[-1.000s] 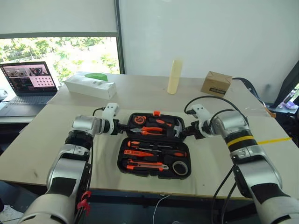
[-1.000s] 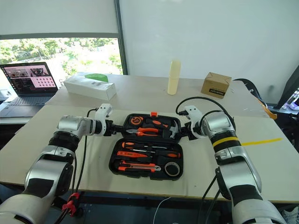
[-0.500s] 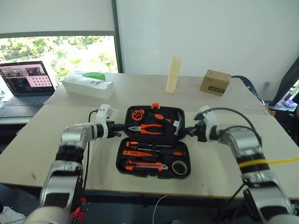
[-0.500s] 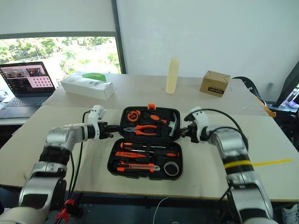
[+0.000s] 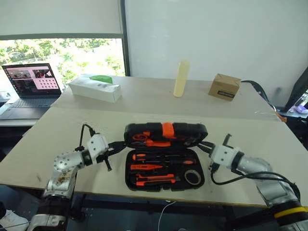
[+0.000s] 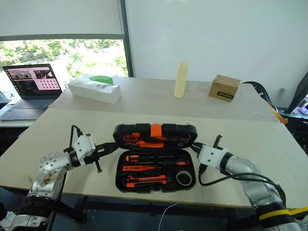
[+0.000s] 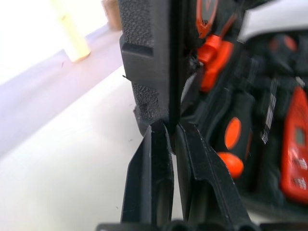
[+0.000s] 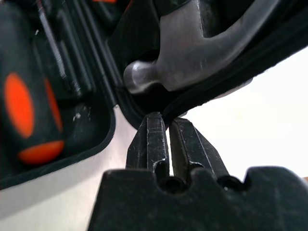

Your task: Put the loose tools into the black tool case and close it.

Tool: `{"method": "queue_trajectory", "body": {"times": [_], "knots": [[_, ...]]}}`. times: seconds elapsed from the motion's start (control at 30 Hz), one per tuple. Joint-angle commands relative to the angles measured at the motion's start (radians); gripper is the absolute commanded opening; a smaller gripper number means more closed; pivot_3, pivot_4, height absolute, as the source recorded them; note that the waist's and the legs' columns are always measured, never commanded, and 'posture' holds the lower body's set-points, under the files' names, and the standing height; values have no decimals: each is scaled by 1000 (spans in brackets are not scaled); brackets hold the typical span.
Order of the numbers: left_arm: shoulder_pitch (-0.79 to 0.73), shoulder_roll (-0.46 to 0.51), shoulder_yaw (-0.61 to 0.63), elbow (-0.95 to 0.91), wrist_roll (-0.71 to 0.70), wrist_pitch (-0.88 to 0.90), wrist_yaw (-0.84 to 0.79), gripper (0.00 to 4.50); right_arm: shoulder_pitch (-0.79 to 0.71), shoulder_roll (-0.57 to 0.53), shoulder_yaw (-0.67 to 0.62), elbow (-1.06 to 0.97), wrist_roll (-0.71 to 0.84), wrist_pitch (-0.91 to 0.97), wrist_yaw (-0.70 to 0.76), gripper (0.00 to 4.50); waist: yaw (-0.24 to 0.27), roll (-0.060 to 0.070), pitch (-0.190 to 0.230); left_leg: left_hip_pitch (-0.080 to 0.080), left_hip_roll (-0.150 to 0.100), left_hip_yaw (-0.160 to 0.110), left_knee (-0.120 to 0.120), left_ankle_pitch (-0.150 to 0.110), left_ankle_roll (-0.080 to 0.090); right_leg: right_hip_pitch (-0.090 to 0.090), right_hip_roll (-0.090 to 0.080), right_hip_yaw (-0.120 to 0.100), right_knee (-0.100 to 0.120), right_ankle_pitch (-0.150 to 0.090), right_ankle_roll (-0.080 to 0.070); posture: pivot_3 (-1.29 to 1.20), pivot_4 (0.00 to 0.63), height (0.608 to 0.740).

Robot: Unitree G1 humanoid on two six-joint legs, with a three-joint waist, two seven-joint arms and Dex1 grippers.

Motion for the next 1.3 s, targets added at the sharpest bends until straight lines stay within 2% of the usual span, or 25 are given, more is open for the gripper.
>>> {"method": "queue_trajectory", "body": {"times": [0.03,0.07,0.1,0.2,0.23,0.27,0.4,0.43,0.47,0.5,0.57,0.67,0.73,0.77,0.83,0.87,0.9,1.0,1.03,1.17,1.3], "knots": [[57,46,-5,10,6,-197,-50,47,59,-60,-86,62,-50,-150,-81,0,0,0,0,1,0,0,0,-1,1,1,0,0,0,0,0,0,150,740],[74,53,-18,8,0,-222,-71,778,68,-73,-88,80,-58,-182,-92,816,-1,0,0,2,0,0,0,-1,1,2,0,0,0,0,0,0,150,740],[86,57,-27,5,-6,-227,-80,977,72,-84,-87,97,-69,-205,-99,1001,0,0,0,3,0,0,0,-1,1,2,0,0,-1,0,0,0,150,740],[100,77,-38,27,0,-290,-83,2126,77,-112,-98,145,-95,-272,-134,2053,-4,0,0,4,0,0,0,-3,5,4,-1,1,-1,0,0,0,150,740],[98,83,-32,38,-4,-292,-80,2639,81,-124,-107,161,-92,-283,-135,2518,-4,0,0,5,1,0,0,-4,6,4,-1,1,-1,0,0,0,150,740],[94,90,-26,53,-1,-295,-73,2810,88,-135,-116,173,-88,-292,-135,2718,-4,0,0,5,1,0,0,-4,6,4,0,1,-1,0,0,0,150,740],[84,121,-1,89,-19,-221,-50,4086,136,-172,-141,192,-17,-305,-90,3983,-3,0,0,13,1,0,-1,-4,7,14,0,-2,-2,0,0,0,150,740],[77,135,5,104,-34,-175,-56,4393,172,-185,-148,174,53,-279,-35,4301,-4,0,0,14,2,-1,-1,-4,7,15,0,-1,-2,0,0,0,150,740],[73,146,9,112,-46,-143,-60,4500,200,-195,-154,158,105,-258,5,3698,-4,0,0,14,2,-2,-1,-5,8,15,0,0,-3,0,0,0,150,740],[55,151,16,120,-63,-100,-60,4500,263,-212,-160,96,211,-194,83,3641,-3,0,0,15,2,-3,-2,-5,8,15,-1,0,-3,0,0,0,150,740],[25,159,20,130,-81,-50,-65,4500,367,-242,-168,-12,352,-110,189,2987,2,0,0,16,3,-4,-2,-5,8,16,-1,0,-2,0,0,0,150,740],[-24,162,4,133,-89,33,-78,3738,494,-265,-179,-195,448,-22,260,1974,1,0,0,16,4,-5,-3,-5,8,16,0,0,-3,0,0,0,150,740],[-53,162,-13,134,-87,67,-97,2942,576,-272,-162,-340,484,70,287,1237,-1,0,0,17,4,-5,-2,-5,9,16,-1,1,-2,0,0,0,150,740],[-64,159,-22,133,-84,83,-104,2694,596,-267,-146,-399,480,112,285,1014,-2,0,0,17,5,-5,-2,-5,9,17,0,1,-2,0,0,0,150,740],[-88,147,-39,136,-74,103,-107,1837,605,-245,-117,-483,461,203,266,189,-5,0,0,17,6,-5,-2,-5,8,17,1,1,-2,0,0,0,150,740],[-98,142,-44,138,-69,106,-105,1486,602,-235,-109,-510,452,236,260,4,-6,-1,0,17,6,-4,-2,-5,8,16,1,2,-2,0,0,0,150,740],[-117,132,-54,142,-64,121,-101,1276,594,-228,-80,-544,440,297,258,0,-4,-1,0,17,7,-4,-2,-5,8,16,2,2,-2,-1,0,0,150,740],[-164,105,-97,145,-56,184,-117,202,550,-209,5,-620,427,461,269,0,0,-1,0,17,6,-4,-1,-5,8,16,2,2,-2,-1,0,0,150,740],[-177,98,-113,150,-45,194,-123,8,520,-186,24,-629,416,500,252,0,2,-1,0,16,4,-4,-1,-5,8,16,2,2,-2,-1,0,0,150,740],[-209,74,-163,157,-32,250,-165,8,406,-121,80,-624,377,616,235,0,6,-2,0,15,3,-4,-1,-5,8,15,2,2,-3,-1,0,0,150,740],[-228,54,-197,156,-22,279,-194,8,291,-59,103,-573,322,638,215,0,7,-3,0,14,3,-4,0,-5,8,14,3,2,-3,-1,0,0,150,740]]}}
